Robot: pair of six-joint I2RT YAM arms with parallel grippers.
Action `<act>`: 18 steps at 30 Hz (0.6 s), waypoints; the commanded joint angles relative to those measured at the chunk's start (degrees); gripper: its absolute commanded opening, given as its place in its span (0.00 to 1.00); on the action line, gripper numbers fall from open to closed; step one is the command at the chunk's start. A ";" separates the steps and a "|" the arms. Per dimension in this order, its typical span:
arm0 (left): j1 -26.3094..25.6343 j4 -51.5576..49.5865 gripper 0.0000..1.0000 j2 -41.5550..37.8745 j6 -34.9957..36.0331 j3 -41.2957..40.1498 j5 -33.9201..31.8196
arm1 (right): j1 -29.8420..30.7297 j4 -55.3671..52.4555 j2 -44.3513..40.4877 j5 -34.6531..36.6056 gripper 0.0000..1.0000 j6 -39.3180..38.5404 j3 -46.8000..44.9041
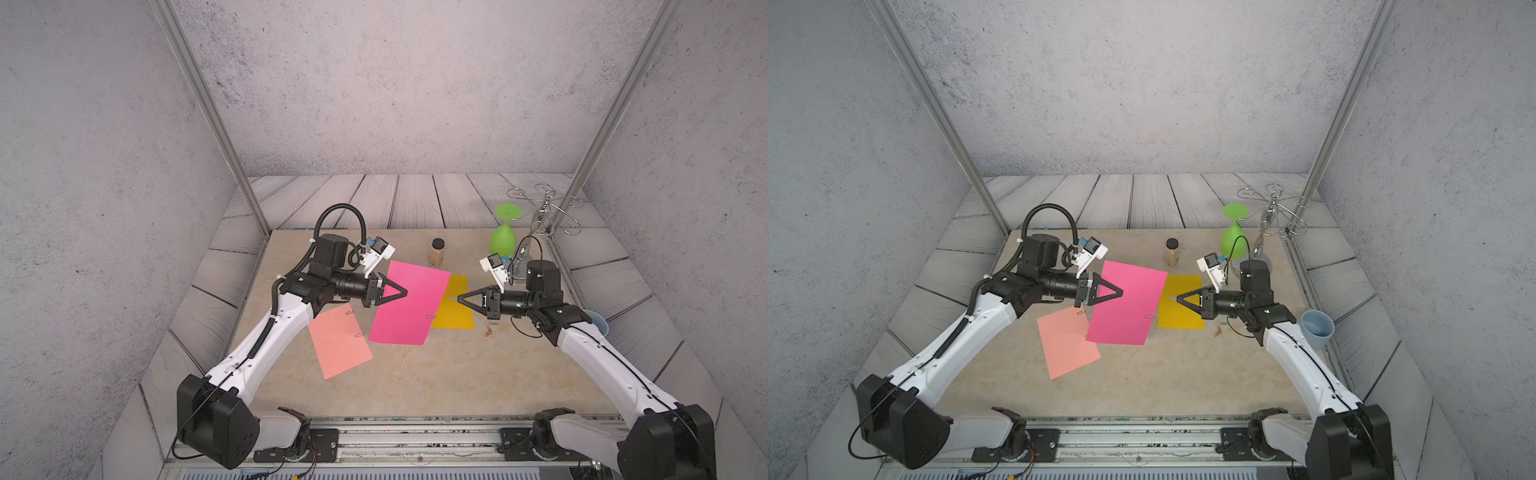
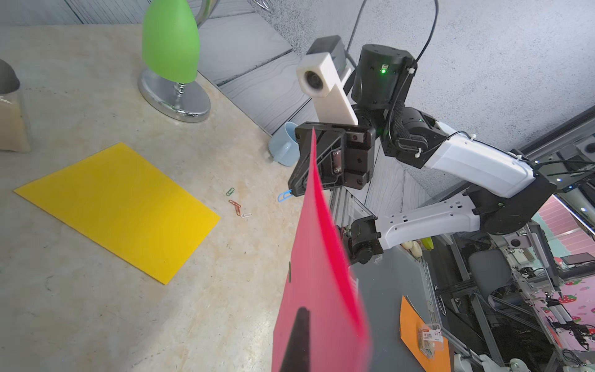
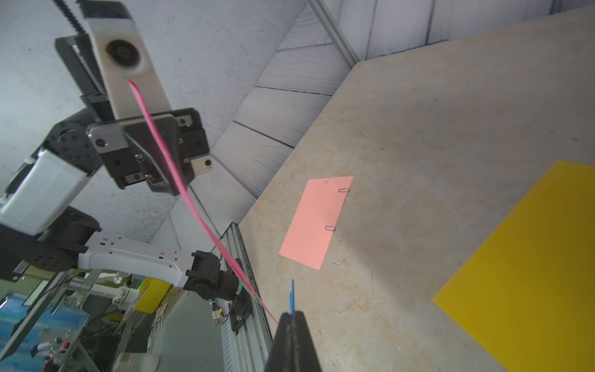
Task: Unclip the paperclips from the documents
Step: Place the paper clip at the center of the board.
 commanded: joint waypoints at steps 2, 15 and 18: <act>0.59 -0.37 0.00 -1.55 1.14 0.07 -1.00 | -4.25 -2.88 -1.59 7.60 0.01 3.17 -2.04; 0.59 -0.09 0.00 -2.90 0.75 -1.17 -1.59 | -13.17 -11.90 8.59 23.36 0.00 4.34 -6.43; 0.59 -0.06 0.00 -2.94 0.73 -1.29 -1.73 | -14.40 -11.85 10.90 24.85 0.01 5.26 -7.87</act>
